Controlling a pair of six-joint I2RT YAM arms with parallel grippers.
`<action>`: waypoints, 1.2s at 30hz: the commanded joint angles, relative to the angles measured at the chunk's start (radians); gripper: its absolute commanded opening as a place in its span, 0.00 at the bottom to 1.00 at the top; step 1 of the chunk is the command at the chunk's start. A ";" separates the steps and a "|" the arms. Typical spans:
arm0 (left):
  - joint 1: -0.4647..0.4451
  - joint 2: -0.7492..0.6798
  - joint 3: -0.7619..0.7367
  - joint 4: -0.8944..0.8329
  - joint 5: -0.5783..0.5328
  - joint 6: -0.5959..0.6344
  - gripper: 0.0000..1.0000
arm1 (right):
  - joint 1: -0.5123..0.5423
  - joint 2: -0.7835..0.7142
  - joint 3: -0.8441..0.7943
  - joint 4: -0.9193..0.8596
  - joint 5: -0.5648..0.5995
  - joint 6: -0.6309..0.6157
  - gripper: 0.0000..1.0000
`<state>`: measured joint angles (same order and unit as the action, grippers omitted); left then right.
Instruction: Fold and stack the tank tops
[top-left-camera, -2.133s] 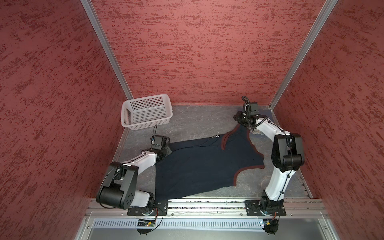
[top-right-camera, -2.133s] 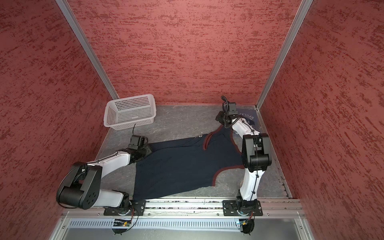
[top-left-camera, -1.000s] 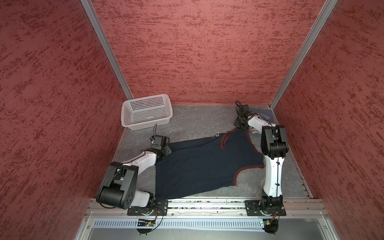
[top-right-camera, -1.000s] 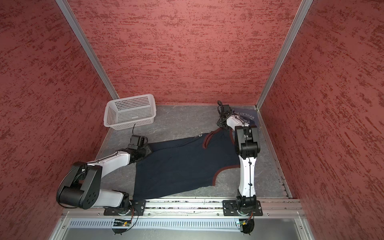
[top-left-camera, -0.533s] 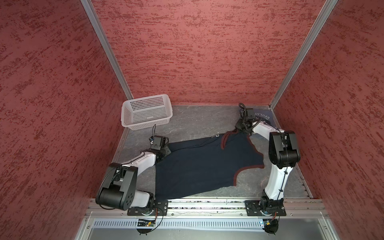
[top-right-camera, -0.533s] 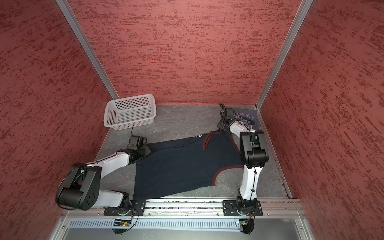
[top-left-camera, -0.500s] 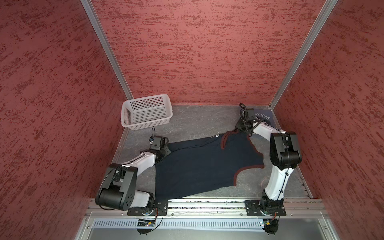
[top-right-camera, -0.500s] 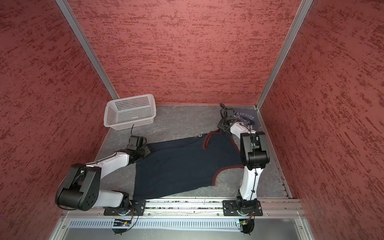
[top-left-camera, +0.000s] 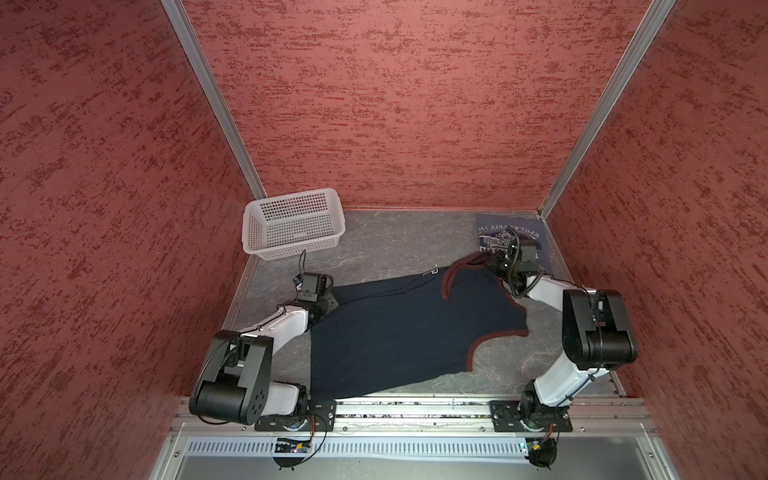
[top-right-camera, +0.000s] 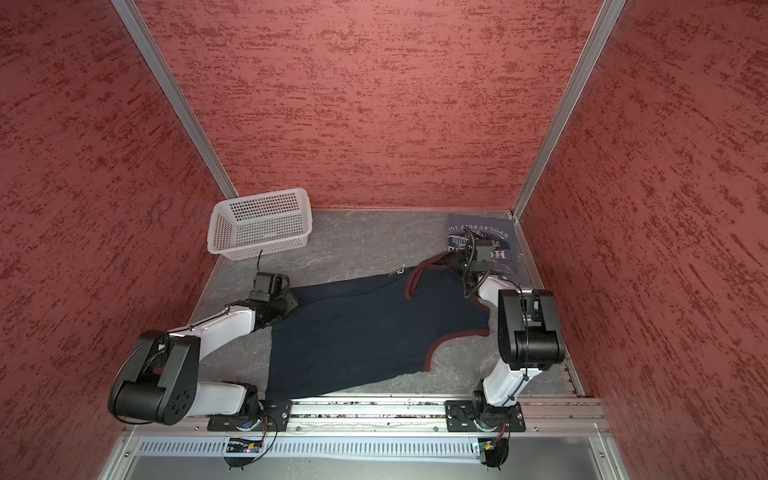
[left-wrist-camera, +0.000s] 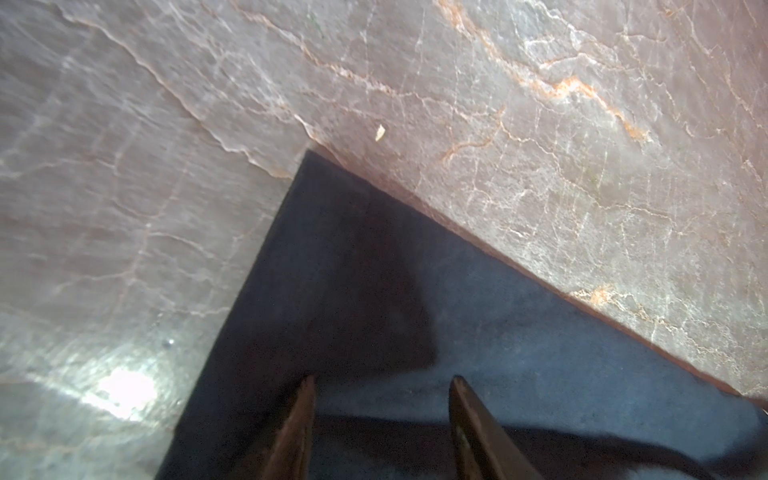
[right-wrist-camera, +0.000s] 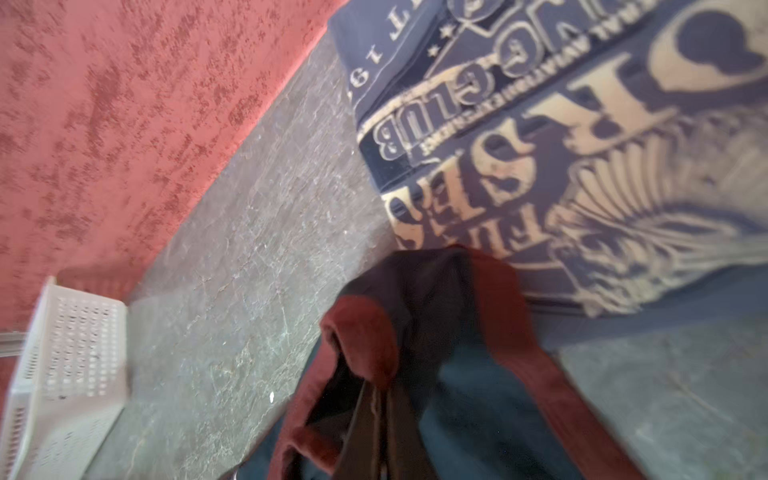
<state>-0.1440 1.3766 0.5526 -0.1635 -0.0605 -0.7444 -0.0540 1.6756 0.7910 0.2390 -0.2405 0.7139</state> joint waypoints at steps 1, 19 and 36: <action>0.012 0.002 -0.022 -0.040 0.002 -0.003 0.53 | -0.033 -0.050 -0.088 0.233 -0.105 0.089 0.00; 0.029 0.010 -0.026 -0.032 0.019 -0.004 0.53 | -0.188 0.021 -0.050 0.020 -0.069 0.082 0.33; 0.027 0.022 -0.019 -0.020 0.033 -0.001 0.53 | -0.014 0.033 0.196 -0.463 0.223 -0.177 0.58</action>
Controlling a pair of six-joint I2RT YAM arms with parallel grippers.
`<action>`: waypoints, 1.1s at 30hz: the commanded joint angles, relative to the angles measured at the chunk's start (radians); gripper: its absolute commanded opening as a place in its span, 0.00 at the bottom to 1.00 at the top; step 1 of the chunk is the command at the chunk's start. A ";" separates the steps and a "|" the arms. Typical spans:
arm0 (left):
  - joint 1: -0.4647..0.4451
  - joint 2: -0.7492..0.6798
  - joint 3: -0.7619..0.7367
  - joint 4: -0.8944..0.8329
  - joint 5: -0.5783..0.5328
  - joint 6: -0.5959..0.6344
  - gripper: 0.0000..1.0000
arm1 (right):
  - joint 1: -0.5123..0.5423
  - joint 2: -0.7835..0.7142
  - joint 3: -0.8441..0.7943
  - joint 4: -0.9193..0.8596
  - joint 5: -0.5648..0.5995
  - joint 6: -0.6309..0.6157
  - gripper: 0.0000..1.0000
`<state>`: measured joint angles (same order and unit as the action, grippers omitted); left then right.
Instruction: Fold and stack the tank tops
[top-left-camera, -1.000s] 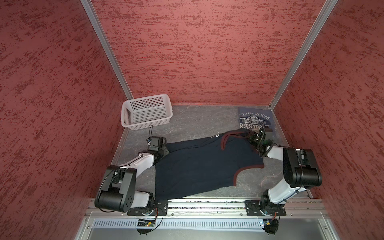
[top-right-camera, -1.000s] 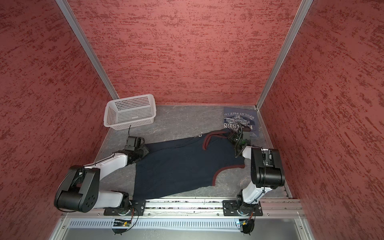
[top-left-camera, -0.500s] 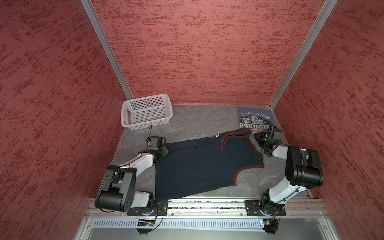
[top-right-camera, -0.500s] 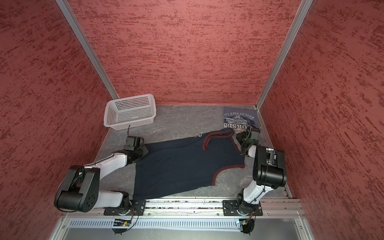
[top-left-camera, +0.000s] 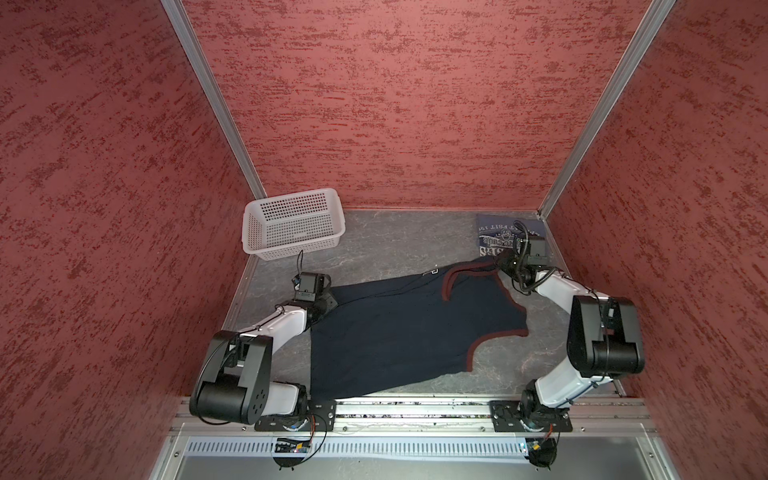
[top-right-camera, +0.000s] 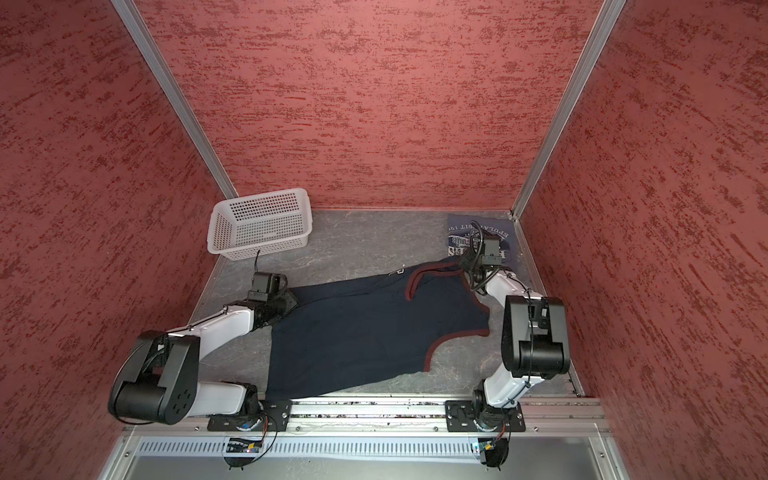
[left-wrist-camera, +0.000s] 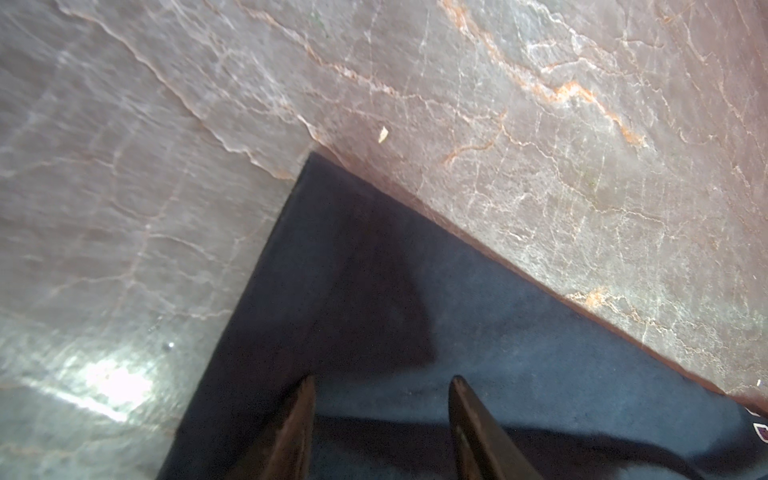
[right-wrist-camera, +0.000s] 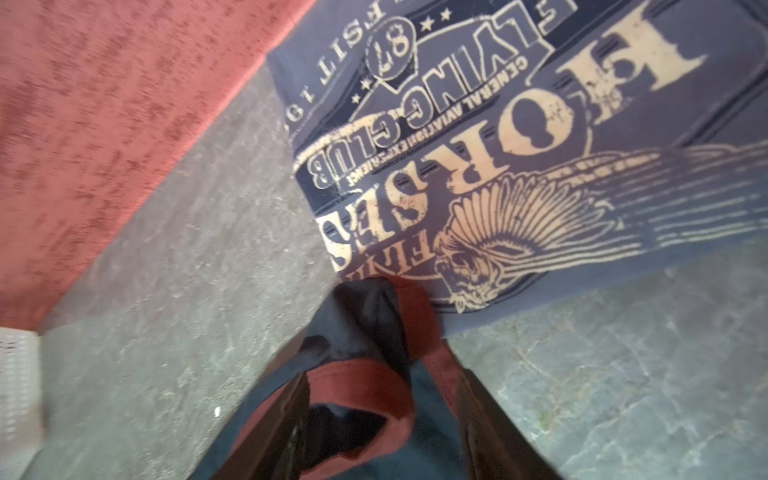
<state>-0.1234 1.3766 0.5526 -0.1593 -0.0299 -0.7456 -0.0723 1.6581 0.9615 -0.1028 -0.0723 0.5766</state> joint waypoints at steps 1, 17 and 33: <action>0.007 0.023 -0.019 -0.023 0.004 -0.001 0.53 | 0.005 0.068 0.039 -0.130 0.056 -0.039 0.58; 0.008 0.031 -0.018 -0.025 0.003 0.000 0.53 | -0.031 0.168 0.101 -0.120 0.128 -0.019 0.38; -0.075 -0.115 0.128 -0.269 -0.018 0.086 0.71 | 0.008 -0.061 0.048 -0.169 -0.016 -0.083 0.44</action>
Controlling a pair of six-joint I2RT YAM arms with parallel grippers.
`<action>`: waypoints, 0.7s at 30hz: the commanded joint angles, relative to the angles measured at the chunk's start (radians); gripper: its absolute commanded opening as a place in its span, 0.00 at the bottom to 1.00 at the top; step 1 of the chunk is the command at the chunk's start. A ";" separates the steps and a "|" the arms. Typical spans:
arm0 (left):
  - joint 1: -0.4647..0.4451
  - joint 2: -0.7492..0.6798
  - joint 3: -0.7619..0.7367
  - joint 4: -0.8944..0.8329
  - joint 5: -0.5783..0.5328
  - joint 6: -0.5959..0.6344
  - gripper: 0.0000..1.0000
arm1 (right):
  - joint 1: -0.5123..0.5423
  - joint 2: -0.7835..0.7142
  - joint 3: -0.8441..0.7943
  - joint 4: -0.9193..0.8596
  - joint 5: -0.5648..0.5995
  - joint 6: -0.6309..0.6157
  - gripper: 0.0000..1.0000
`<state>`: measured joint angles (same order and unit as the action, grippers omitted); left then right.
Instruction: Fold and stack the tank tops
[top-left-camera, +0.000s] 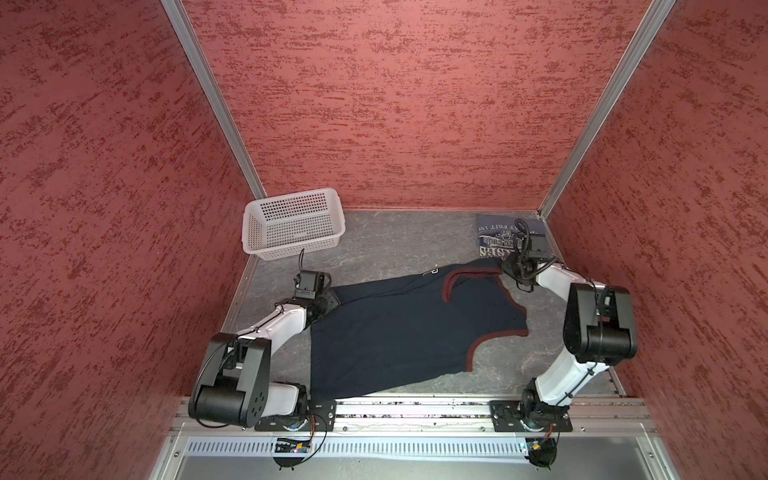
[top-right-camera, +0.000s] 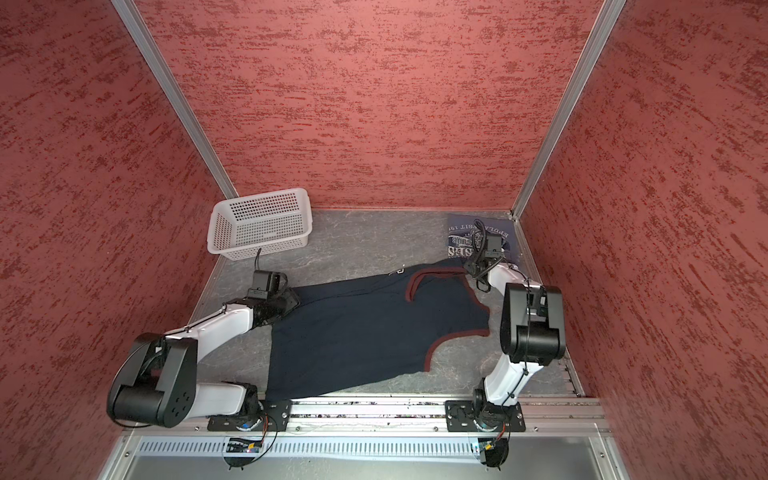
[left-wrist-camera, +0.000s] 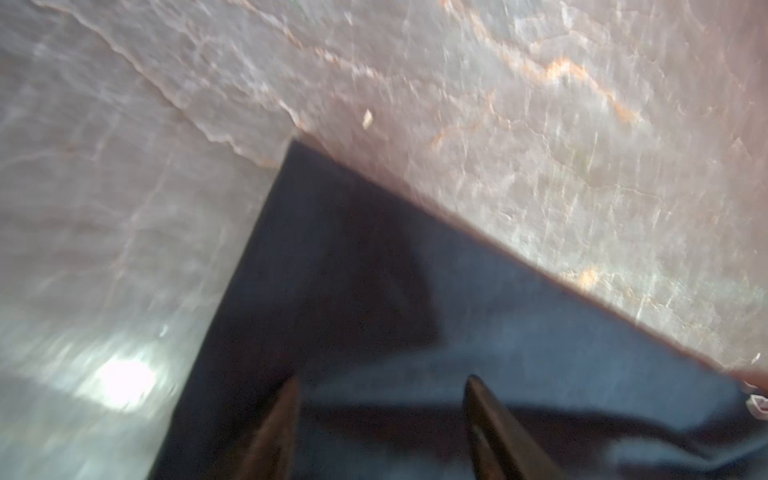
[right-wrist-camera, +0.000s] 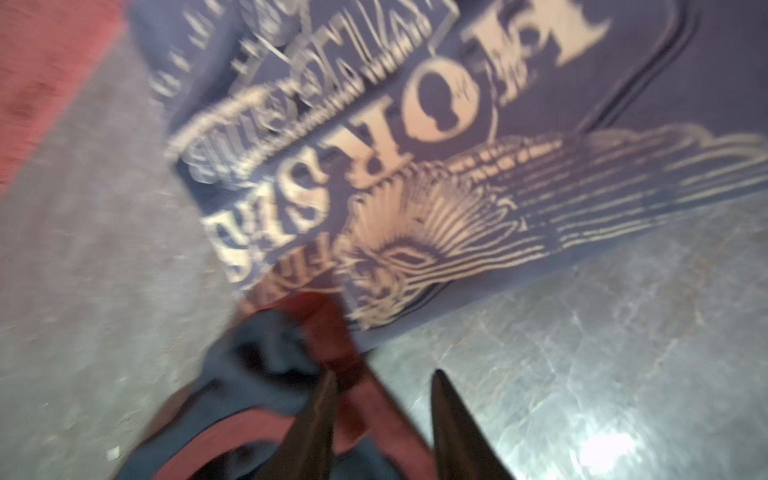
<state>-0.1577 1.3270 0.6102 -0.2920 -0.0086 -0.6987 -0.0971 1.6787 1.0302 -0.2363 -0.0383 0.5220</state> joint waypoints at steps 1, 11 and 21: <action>-0.069 -0.092 0.091 -0.176 -0.072 0.042 0.73 | 0.056 -0.109 -0.034 -0.049 -0.060 -0.041 0.45; -0.196 -0.061 0.068 -0.167 -0.039 -0.002 0.73 | 0.427 -0.079 0.014 -0.066 -0.100 -0.110 0.51; -0.154 0.099 0.035 -0.055 0.030 -0.023 0.72 | 0.535 0.158 0.113 -0.087 -0.068 -0.116 0.46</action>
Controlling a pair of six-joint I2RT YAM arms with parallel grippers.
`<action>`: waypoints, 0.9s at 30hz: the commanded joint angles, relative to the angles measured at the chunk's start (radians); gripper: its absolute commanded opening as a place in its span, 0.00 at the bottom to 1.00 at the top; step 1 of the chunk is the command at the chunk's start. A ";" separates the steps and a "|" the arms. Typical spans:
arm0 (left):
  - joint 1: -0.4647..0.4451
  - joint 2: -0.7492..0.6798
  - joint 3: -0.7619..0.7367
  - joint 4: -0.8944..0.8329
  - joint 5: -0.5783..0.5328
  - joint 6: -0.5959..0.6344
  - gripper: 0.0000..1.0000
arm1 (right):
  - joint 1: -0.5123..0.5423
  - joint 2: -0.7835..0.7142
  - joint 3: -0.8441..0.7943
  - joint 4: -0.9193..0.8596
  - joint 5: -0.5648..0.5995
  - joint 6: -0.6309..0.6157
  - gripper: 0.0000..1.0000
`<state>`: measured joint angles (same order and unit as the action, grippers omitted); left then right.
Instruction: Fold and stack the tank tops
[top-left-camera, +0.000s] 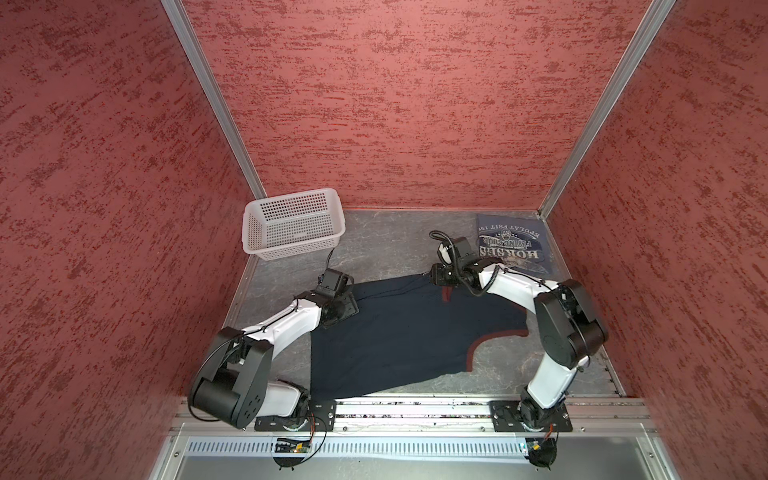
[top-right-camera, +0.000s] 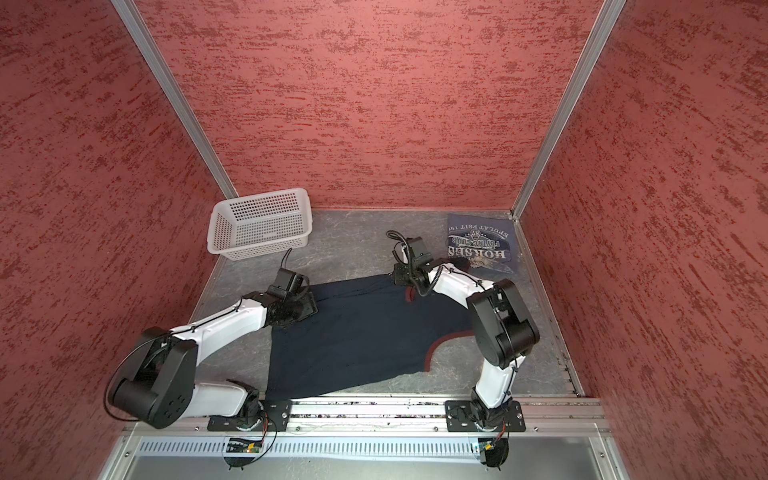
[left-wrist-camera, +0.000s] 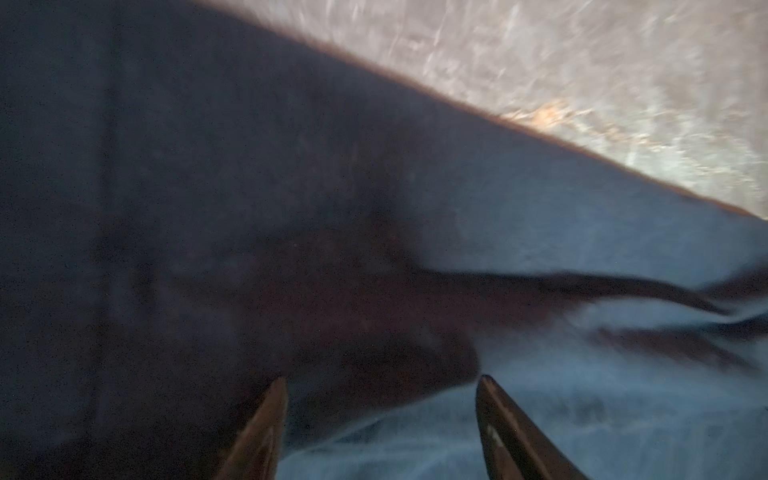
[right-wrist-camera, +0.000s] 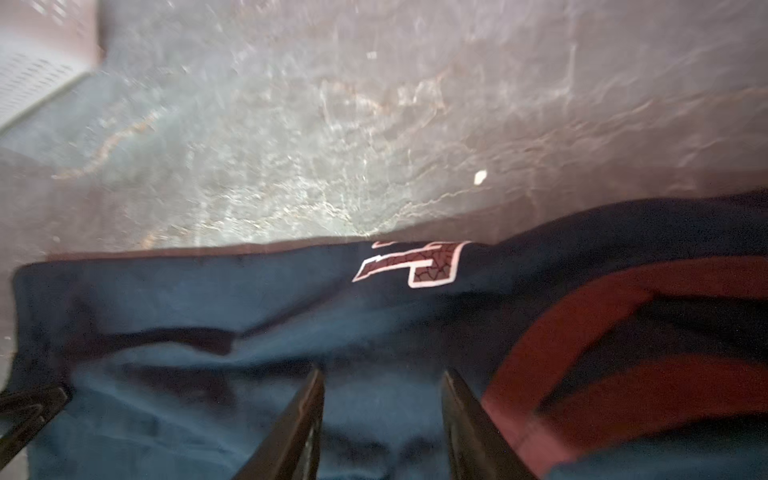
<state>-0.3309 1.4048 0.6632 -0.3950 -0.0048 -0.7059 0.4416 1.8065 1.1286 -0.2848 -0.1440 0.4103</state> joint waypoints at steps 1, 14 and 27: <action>0.028 0.033 -0.022 0.056 0.030 -0.017 0.72 | -0.007 0.040 0.007 -0.053 0.069 0.010 0.45; 0.104 0.214 0.064 0.145 0.043 -0.021 0.70 | -0.149 0.085 -0.072 0.008 0.066 0.074 0.25; 0.083 0.068 0.269 -0.073 0.018 0.062 0.83 | -0.126 -0.081 0.054 -0.114 0.096 0.004 0.44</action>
<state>-0.2287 1.5986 0.9218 -0.3412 0.0387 -0.6727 0.2852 1.8812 1.1995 -0.3244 -0.0937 0.4385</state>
